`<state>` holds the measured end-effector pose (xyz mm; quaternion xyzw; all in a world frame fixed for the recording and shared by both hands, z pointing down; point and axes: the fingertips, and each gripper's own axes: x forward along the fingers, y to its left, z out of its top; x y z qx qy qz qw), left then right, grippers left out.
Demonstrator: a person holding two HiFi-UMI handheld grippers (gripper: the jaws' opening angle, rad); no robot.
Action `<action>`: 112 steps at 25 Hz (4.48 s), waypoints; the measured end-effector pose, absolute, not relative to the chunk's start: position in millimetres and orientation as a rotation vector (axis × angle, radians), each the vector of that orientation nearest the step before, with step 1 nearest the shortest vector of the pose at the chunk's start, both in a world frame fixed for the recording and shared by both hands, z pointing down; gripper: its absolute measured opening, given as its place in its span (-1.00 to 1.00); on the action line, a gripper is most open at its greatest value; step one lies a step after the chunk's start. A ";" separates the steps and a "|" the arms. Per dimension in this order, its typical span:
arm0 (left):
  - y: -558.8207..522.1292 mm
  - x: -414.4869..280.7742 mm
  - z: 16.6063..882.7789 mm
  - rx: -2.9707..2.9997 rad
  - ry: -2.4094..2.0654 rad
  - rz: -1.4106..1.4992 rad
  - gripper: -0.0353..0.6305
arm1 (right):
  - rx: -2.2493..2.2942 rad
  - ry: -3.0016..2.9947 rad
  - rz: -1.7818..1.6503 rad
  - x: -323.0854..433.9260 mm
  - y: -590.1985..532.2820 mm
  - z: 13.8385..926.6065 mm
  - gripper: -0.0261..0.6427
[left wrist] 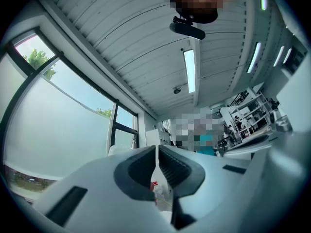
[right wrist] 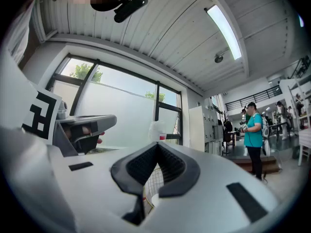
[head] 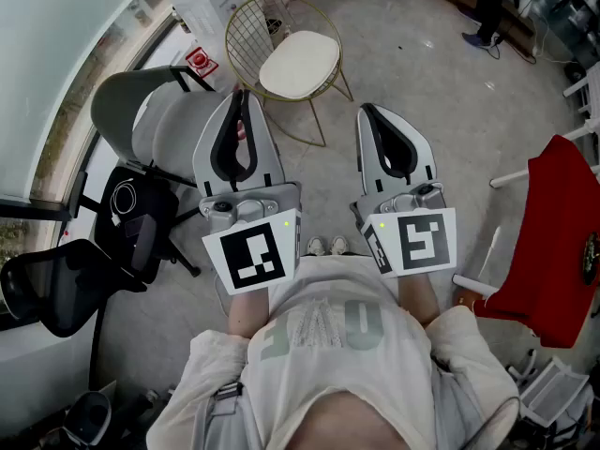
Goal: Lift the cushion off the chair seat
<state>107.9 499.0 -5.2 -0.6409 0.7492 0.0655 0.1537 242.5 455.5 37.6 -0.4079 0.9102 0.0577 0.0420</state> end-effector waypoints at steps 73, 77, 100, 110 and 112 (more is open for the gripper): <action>-14.6 -101.0 60.1 -2.005 2.316 0.213 -0.80 | -1.165 2.829 0.027 60.0 -60.2 87.7 -0.87; -23.4 -92.4 46.7 -2.032 2.241 0.219 -0.80 | -1.137 2.805 0.033 50.1 -60.0 72.6 -0.87; -61.9 -85.9 106.2 -2.292 2.016 0.183 -0.80 | -0.217 2.615 -1.094 -2.5 -62.0 136.9 -0.16; -107.7 -91.1 201.5 -2.297 2.021 0.053 -0.80 | -0.329 2.287 -1.586 64.8 -128.3 308.3 -0.16; -114.9 -90.5 236.1 -2.307 2.034 0.048 -0.80 | -0.412 2.295 -1.638 78.6 -127.8 362.1 -0.16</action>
